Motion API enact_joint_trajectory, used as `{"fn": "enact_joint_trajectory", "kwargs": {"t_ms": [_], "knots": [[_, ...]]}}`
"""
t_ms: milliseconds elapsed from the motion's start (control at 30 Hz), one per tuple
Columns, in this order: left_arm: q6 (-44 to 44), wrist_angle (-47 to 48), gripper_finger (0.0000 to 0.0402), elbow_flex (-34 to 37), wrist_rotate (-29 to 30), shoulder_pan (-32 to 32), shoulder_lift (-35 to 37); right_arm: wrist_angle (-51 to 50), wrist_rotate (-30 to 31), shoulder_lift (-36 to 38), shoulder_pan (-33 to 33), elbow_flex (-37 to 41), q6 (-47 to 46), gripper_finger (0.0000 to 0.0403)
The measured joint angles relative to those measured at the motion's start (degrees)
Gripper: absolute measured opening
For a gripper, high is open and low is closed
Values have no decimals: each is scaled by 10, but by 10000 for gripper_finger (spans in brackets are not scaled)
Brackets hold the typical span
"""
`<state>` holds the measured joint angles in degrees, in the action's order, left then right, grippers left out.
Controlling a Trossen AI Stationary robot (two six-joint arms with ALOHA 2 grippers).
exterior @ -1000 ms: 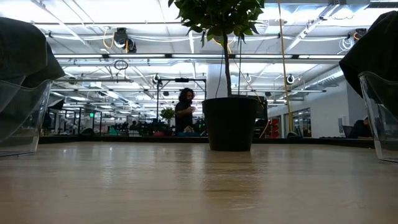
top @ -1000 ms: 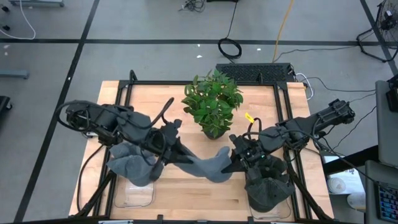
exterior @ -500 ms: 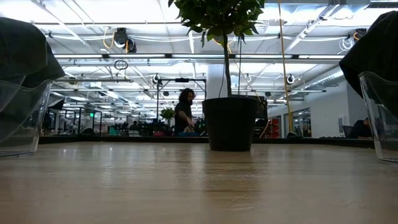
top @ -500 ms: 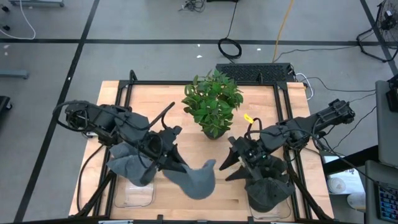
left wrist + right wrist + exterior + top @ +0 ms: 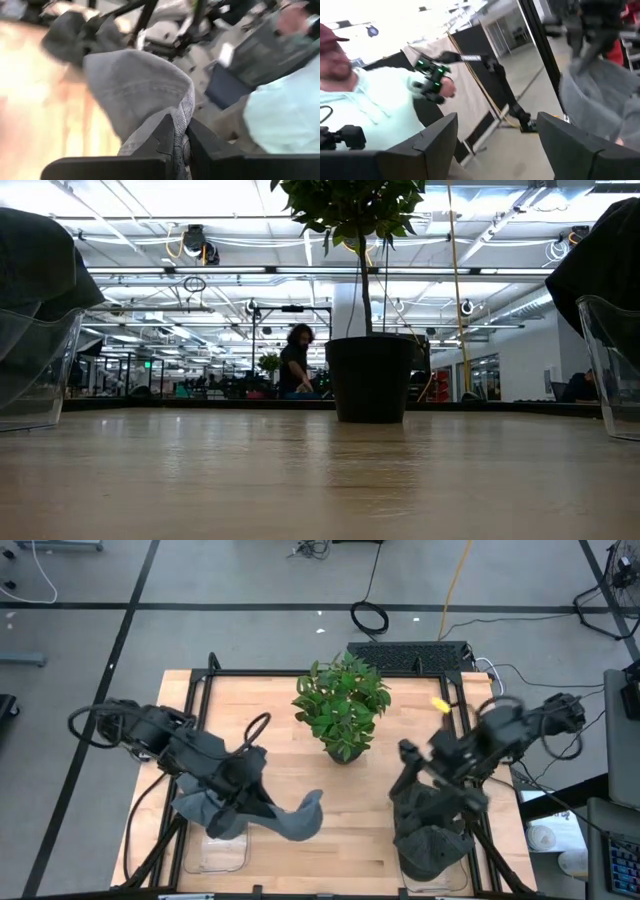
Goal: Pick & Place hat
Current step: Put the blue cap into the left transparent bin
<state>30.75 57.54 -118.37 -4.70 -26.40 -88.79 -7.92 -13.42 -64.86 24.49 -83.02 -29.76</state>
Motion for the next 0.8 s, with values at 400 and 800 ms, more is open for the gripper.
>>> {"fn": "enact_joint_trajectory", "kwargs": {"t_ms": [400,800], "knots": [[60,220,22,0,113,-96,21,-9,158,100,0,0,81,249],[283,294,22,0,198,-220,21,-15,196,142,0,0,99,249]]}}
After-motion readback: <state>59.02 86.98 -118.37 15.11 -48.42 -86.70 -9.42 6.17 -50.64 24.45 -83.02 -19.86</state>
